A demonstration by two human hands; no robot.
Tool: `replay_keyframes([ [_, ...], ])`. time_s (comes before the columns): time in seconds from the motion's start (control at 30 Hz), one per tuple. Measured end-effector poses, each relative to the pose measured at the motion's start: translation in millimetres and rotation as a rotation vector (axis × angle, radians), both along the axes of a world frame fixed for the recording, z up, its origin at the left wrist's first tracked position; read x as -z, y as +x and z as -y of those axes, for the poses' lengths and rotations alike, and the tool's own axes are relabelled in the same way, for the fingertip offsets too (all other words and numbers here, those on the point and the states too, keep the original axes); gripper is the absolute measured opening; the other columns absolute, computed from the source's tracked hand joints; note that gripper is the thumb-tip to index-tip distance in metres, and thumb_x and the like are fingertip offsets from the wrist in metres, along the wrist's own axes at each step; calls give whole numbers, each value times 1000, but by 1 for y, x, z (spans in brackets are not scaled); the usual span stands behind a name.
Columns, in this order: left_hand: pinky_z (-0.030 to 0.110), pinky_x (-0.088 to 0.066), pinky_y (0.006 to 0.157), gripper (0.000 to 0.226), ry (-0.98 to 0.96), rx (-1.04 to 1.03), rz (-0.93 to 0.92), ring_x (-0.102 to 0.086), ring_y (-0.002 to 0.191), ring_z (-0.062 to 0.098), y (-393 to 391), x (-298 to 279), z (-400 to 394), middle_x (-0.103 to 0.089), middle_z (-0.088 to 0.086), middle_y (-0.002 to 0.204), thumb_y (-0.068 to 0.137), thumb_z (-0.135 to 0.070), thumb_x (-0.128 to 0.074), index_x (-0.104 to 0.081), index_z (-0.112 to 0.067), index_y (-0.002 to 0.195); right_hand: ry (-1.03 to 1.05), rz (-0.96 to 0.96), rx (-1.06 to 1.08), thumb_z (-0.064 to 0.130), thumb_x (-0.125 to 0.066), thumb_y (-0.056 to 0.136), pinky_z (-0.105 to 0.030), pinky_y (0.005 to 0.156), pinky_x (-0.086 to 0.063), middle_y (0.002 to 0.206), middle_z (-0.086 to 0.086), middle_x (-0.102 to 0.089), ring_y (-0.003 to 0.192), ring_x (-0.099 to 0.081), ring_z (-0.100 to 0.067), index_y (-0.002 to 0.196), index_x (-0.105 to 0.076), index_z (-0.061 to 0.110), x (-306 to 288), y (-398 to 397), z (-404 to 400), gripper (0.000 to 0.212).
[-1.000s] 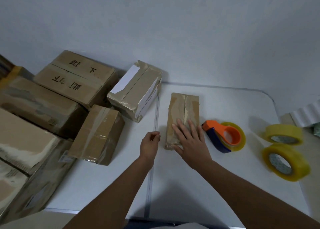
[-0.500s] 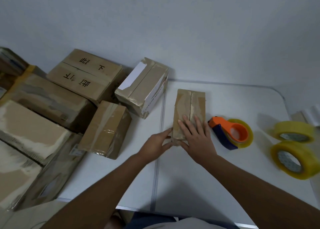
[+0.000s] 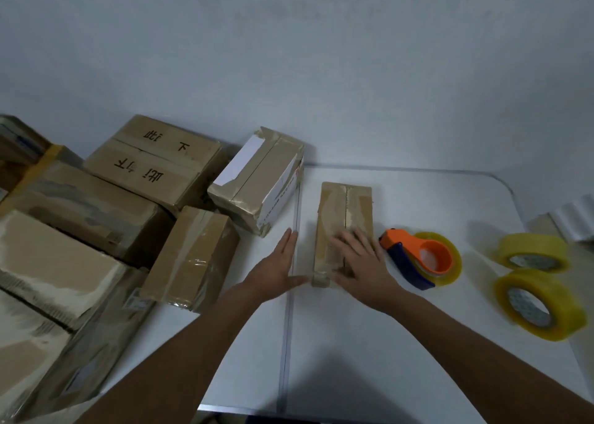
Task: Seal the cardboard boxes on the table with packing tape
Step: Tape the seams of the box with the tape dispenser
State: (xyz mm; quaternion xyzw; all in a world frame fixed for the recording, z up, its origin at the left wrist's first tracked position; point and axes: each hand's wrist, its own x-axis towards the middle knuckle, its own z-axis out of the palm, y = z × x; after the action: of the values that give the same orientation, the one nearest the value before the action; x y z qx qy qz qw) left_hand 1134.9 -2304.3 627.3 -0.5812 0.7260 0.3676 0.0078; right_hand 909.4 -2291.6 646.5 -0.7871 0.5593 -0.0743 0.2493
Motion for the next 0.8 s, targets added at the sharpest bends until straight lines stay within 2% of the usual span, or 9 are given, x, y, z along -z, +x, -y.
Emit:
replay_keyframes([
  [0.07, 31, -36, 112, 84, -18, -54, -71, -32, 146, 15, 5, -5, -10, 11, -9, 165, 98, -40, -57, -2, -23, 159, 29, 240, 244, 36, -55, 97, -40, 121, -6, 163, 9, -3, 150, 4, -16, 153, -24, 27, -6, -7, -1, 64],
  [0.17, 22, -22, 112, 61, -157, -151, -168, -24, 149, 14, -8, -17, -26, -3, -9, 166, 104, -31, -48, -19, -27, 157, 238, 510, 524, 29, -53, 99, -42, 112, -38, 154, 0, -34, 138, -39, -20, 151, -27, 24, -10, -10, -13, 58],
  [0.23, 32, -18, 119, 58, -212, -199, -165, -16, 151, 20, -29, -26, -31, -6, -5, 166, 103, -43, -44, -24, -29, 156, 409, 652, 599, 33, -51, 100, -37, 101, -48, 143, 4, -48, 117, -57, -14, 150, -25, 26, -15, 1, -28, 57],
  [0.33, 54, 0, 120, 76, -142, -115, 85, 8, 151, 38, -56, -27, -29, 9, 1, 166, 94, -67, -39, -16, -28, 156, 671, 886, 702, 43, -49, 99, -36, 97, -51, 135, 2, -53, 108, -62, -14, 150, -13, 36, -16, 18, -49, 63],
  [0.4, 58, 10, 117, 88, -141, -69, 217, 20, 147, 43, -60, -21, -26, 21, 6, 164, 90, -72, -41, -5, -27, 157, 630, 852, 761, 45, -48, 99, -37, 98, -50, 141, 1, -49, 115, -58, -19, 152, -18, 31, -8, 18, -56, 62],
  [0.47, 62, 12, 115, 90, -203, 18, 269, 25, 146, 43, -53, -17, -24, 24, 7, 163, 93, -66, -45, 3, -25, 158, 517, 755, 845, 46, -48, 98, -43, 104, -46, 149, 0, -42, 122, -53, -21, 151, -25, 26, -5, 9, -53, 61],
  [0.6, 66, -1, 118, 80, -330, 217, 328, 27, 146, 37, -17, -23, -10, 21, -6, 164, 98, -38, -51, 0, -29, 158, 321, 655, 890, 36, -48, 101, -35, 103, -41, 150, 4, -36, 119, -51, -16, 151, -27, 21, -10, -13, -41, 57],
  [0.67, 62, -14, 119, 83, -354, 141, 342, 22, 147, 44, 0, -23, -7, 25, -3, 163, 96, -20, -57, -3, -35, 157, 315, 667, 870, 34, -49, 101, -38, 107, -41, 151, 5, -34, 122, -47, -14, 151, -28, 22, -10, -14, -33, 56],
  [0.8, 47, -49, 104, 95, -316, 91, 375, 22, 146, 45, 5, -16, -5, 27, -7, 162, 95, -3, -54, 7, -44, 154, 386, 706, 839, 40, -52, 99, -46, 109, -42, 150, 6, -40, 130, -47, -18, 147, -34, 24, -7, -8, -14, 54],
])
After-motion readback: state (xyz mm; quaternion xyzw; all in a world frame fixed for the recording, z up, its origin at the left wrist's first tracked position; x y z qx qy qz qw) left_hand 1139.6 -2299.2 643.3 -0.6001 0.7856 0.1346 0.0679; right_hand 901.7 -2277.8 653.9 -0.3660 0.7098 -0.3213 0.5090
